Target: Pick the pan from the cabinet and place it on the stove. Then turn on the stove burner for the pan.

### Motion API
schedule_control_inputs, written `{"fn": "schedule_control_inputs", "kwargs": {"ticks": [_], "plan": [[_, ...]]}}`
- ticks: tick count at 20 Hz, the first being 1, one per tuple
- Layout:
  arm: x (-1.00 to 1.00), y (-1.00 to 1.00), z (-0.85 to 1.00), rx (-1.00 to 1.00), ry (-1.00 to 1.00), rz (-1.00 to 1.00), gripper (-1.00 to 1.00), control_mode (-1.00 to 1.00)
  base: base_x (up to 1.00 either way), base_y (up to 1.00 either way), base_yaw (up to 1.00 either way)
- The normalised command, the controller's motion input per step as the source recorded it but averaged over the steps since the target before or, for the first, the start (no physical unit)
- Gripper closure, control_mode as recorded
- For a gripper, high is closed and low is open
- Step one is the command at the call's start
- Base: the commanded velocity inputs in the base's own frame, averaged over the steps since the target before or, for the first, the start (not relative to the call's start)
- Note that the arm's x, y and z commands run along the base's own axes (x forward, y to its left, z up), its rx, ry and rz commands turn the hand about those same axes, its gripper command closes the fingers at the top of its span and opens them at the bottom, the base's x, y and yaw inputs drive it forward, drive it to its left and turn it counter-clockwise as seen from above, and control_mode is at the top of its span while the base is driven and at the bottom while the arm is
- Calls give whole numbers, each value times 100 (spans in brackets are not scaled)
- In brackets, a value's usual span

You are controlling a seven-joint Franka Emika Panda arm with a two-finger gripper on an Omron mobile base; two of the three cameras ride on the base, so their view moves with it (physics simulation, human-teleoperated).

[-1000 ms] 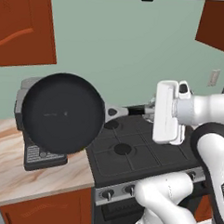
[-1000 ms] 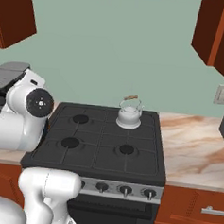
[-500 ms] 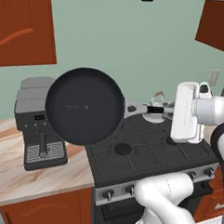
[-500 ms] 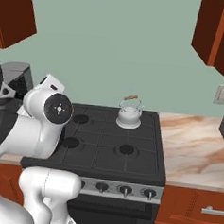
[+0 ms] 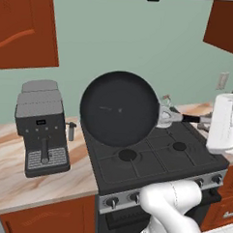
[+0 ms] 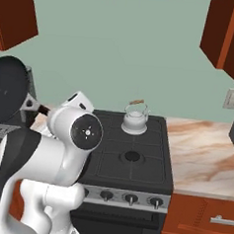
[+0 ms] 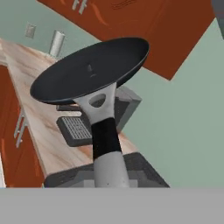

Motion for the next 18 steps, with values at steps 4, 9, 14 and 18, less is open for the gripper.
{"fn": "schedule_control_inputs", "kwargs": {"ticks": [4,9,14,18], "plan": [[-16,-60,-26,3,8,-20,100,-100,0,0,0],[-2,-56,-25,3,12,-18,100,-100,0,0,0],[0,-50,-26,3,10,-15,100,-100,0,0,0],[3,-55,-29,4,9,-13,100,-100,0,0,0]]}}
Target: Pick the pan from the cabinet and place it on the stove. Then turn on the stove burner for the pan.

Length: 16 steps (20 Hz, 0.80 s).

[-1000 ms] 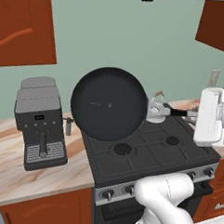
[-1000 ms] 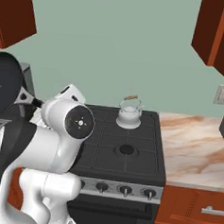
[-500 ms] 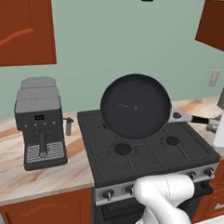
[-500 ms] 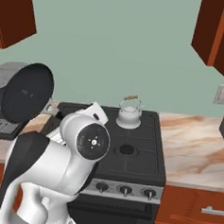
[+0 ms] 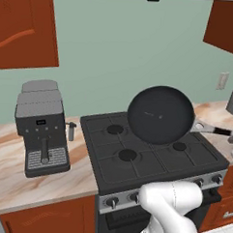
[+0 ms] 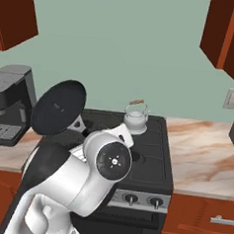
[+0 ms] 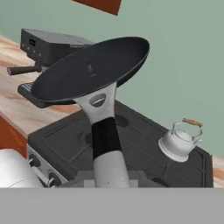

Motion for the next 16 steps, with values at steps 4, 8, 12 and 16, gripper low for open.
{"fn": "schedule_control_inputs", "kwargs": {"ticks": [4,8,12,16], "plan": [[13,-56,-38,1,7,-9,100,-100,0,0,0],[12,-48,-38,2,7,-6,100,-100,0,0,0],[13,-43,-37,3,8,-5,100,-100,0,0,0],[16,-33,-35,1,11,-6,100,-100,0,0,0]]}}
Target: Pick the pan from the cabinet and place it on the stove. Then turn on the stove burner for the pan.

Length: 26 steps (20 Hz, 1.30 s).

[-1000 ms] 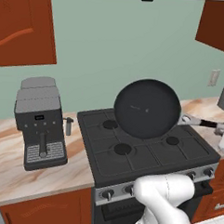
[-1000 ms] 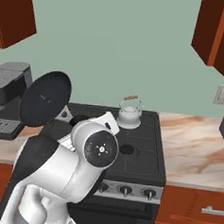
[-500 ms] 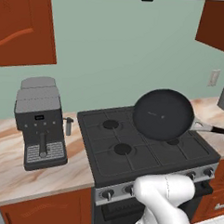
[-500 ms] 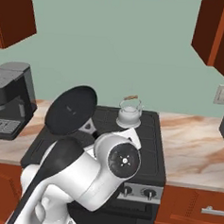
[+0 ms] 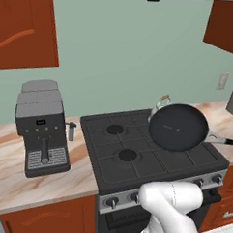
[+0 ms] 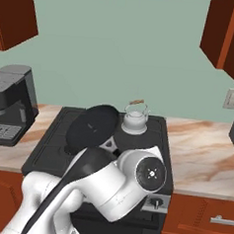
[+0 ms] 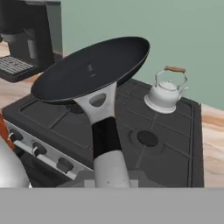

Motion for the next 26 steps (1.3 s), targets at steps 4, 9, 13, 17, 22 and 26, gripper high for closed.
{"fn": "schedule_control_inputs", "kwargs": {"ticks": [4,9,13,17,22,26], "plan": [[13,-38,-34,1,11,-6,100,-100,0,0,0],[7,-41,-29,1,9,-4,100,-100,0,0,0],[5,-29,-28,0,8,-3,100,-100,0,0,0],[6,-16,-27,0,9,0,100,-100,0,0,0],[22,-6,-24,0,10,0,100,-100,0,0,0],[31,-22,-18,6,6,0,100,-100,0,0,0]]}}
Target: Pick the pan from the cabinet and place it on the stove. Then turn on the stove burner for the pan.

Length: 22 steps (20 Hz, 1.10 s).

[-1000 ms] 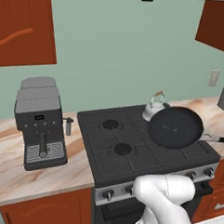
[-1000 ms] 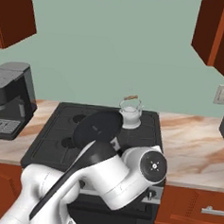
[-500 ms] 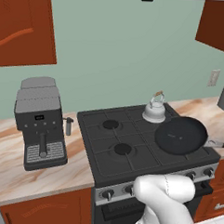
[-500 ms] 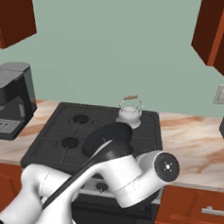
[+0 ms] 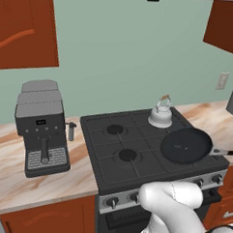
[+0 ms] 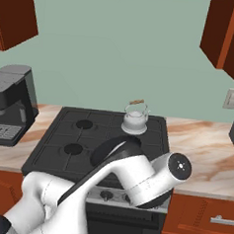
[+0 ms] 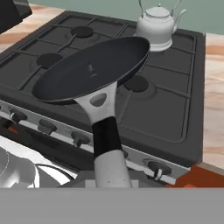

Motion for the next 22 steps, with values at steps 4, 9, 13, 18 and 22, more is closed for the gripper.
{"fn": "schedule_control_inputs", "kwargs": {"ticks": [4,9,13,18,22], "plan": [[27,-36,-17,9,5,0,100,-100,0,0,0],[25,-36,-20,9,2,0,100,-100,0,0,0],[28,-26,-23,6,2,0,100,-100,0,0,0],[25,-14,-34,2,2,0,100,-100,0,0,0],[25,-7,-40,0,3,0,100,-100,0,0,0]]}}
